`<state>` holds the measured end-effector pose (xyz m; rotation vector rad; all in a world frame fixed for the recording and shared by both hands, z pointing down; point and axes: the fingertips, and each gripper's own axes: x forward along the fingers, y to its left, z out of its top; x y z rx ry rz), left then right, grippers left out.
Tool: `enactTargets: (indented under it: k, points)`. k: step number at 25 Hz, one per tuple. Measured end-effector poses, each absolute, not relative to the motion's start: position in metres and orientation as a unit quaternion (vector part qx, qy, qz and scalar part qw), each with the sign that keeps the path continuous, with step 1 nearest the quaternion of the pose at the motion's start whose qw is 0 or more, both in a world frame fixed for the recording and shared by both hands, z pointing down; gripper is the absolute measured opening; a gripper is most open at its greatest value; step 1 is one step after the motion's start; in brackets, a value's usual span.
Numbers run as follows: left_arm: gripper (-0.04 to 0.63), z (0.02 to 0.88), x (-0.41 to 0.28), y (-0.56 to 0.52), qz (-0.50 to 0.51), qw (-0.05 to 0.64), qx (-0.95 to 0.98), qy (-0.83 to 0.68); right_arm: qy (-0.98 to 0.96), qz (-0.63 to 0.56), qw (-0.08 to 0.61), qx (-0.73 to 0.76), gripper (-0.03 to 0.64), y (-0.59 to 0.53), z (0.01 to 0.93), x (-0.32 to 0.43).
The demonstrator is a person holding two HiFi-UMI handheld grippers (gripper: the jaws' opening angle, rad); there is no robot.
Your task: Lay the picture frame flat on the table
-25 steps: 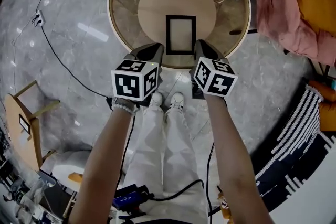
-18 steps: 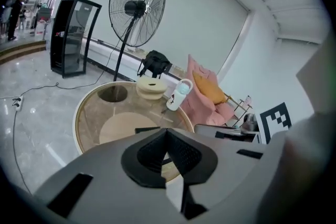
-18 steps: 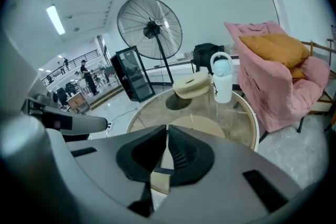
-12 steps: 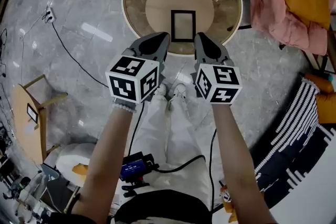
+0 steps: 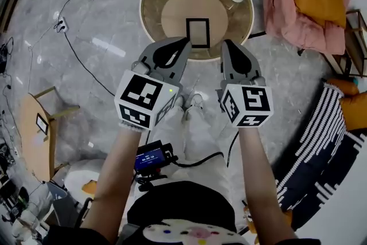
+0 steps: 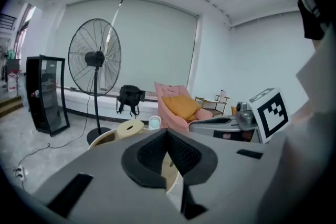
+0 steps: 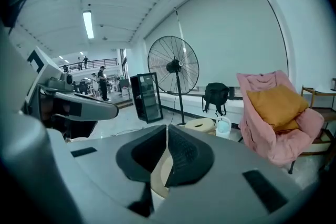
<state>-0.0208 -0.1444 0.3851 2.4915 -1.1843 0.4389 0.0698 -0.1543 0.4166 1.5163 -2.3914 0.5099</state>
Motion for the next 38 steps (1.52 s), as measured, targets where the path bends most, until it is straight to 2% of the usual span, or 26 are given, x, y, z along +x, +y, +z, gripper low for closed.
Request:
enactTargets:
  k: [8,17,38]
  points:
    - [0.015,0.308,-0.017,-0.130,0.124,0.110,0.899,-0.405,-0.832,0.139,0.086,0.529,0.038,-0.138,0.342,0.078]
    - [0.015,0.245,-0.021,-0.109,0.081,0.086,0.906,-0.406,-0.850,0.091,0.053,0.517,0.038,-0.118,0.274,0.080]
    - [0.015,0.221,-0.055,-0.085,0.070,0.070,0.905,-0.414,-0.857,0.077,0.033,0.508,0.038,-0.089,0.233,0.077]
